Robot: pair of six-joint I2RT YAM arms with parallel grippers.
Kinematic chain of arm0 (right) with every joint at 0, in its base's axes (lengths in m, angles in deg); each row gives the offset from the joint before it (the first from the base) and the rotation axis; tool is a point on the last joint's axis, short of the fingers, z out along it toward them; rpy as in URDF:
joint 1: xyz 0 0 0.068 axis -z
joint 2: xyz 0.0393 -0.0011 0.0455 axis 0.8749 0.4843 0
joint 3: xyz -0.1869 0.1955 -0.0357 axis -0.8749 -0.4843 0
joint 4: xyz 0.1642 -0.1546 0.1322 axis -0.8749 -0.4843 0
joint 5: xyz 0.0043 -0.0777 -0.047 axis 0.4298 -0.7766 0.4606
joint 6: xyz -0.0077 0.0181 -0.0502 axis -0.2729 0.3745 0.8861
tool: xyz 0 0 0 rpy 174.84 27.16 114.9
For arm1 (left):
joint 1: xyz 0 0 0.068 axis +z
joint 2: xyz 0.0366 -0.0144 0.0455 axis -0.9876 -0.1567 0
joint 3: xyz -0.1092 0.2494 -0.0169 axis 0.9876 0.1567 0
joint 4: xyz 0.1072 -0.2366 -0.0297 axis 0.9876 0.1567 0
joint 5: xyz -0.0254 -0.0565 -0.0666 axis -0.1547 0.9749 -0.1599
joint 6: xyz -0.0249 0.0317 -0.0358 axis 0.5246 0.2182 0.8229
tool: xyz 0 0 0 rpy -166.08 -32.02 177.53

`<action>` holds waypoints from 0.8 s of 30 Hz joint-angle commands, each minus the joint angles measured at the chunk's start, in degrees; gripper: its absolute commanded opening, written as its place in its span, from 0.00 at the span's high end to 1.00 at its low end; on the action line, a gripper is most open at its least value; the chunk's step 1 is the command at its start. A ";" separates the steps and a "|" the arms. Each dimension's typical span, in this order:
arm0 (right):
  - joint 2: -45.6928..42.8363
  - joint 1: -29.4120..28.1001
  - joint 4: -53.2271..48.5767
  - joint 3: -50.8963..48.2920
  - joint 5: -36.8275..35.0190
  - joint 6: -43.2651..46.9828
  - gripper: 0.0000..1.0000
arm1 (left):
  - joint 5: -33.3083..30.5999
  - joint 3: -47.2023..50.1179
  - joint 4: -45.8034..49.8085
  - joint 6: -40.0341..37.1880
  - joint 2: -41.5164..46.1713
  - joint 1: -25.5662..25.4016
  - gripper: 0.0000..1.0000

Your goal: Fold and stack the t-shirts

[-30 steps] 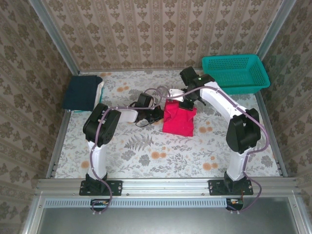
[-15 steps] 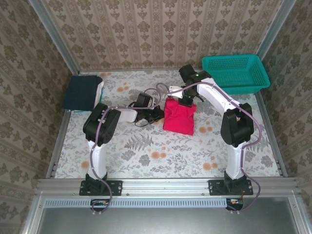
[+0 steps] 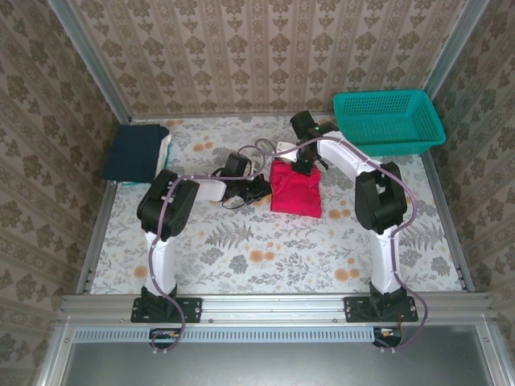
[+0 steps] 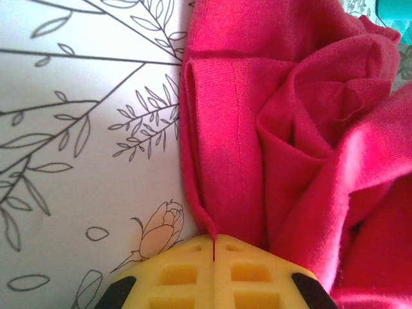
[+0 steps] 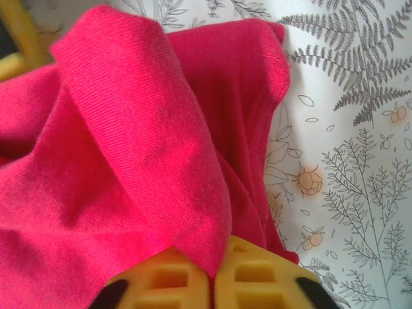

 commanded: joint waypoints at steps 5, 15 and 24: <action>-4.64 0.37 18.56 -6.01 -4.33 -10.58 0.26 | -5.32 3.31 6.29 -1.08 -4.71 0.00 1.00; -18.26 2.19 26.67 -21.92 -10.78 -46.14 0.04 | -7.37 5.91 5.70 -1.34 1.95 0.15 0.91; -19.78 8.02 29.65 -31.96 3.62 -72.38 0.30 | -16.13 5.76 10.74 -4.72 14.39 -0.51 0.56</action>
